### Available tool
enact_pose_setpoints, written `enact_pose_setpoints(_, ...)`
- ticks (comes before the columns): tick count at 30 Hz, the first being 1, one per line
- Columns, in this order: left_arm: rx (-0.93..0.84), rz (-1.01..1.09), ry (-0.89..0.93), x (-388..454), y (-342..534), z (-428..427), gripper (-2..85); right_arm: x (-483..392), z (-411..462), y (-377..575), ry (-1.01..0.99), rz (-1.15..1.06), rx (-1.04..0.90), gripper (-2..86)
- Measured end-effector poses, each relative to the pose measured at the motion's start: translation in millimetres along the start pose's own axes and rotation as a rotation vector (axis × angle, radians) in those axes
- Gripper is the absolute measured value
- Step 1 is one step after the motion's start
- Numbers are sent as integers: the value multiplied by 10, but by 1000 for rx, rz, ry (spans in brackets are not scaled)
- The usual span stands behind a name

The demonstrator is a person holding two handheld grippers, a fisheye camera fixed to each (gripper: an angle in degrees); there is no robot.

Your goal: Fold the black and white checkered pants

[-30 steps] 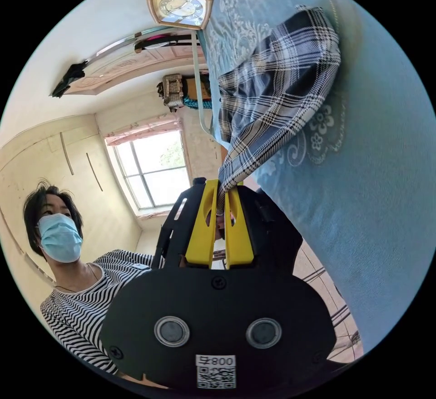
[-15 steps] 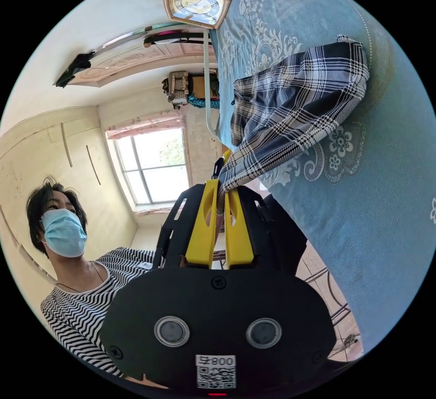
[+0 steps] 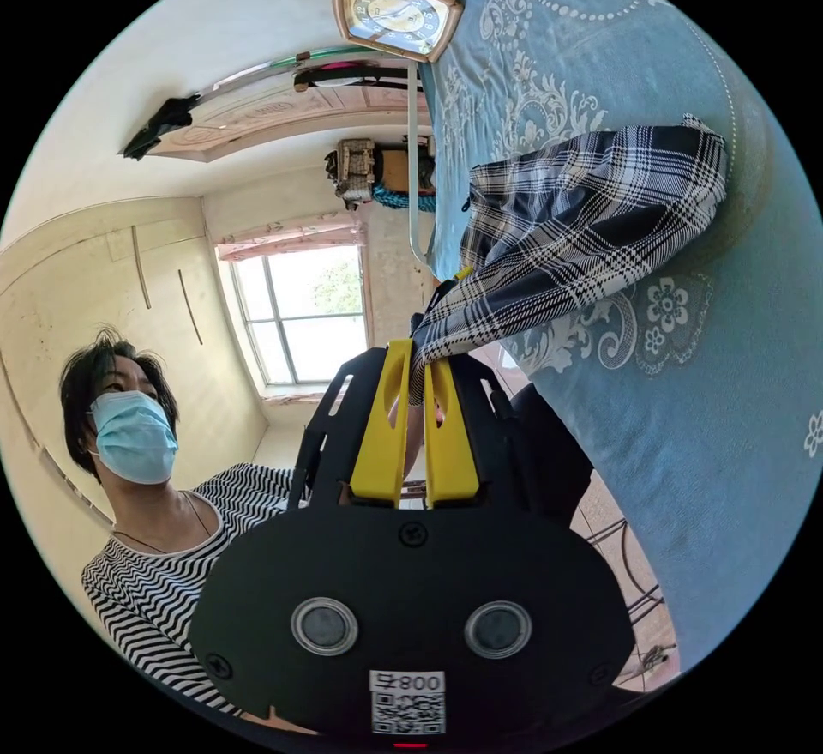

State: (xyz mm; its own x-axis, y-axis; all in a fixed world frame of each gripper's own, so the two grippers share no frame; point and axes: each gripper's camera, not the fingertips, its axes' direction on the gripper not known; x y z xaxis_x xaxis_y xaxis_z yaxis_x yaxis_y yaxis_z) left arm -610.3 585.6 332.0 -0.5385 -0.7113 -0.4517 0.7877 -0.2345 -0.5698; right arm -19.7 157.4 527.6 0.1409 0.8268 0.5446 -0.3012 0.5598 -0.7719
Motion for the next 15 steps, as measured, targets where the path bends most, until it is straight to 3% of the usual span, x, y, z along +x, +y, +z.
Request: enact_pose_setpoints(15, -7, 55, 47, 651, 1012, -60, 49, 288, -628, 972, 120, 90, -34, 6)
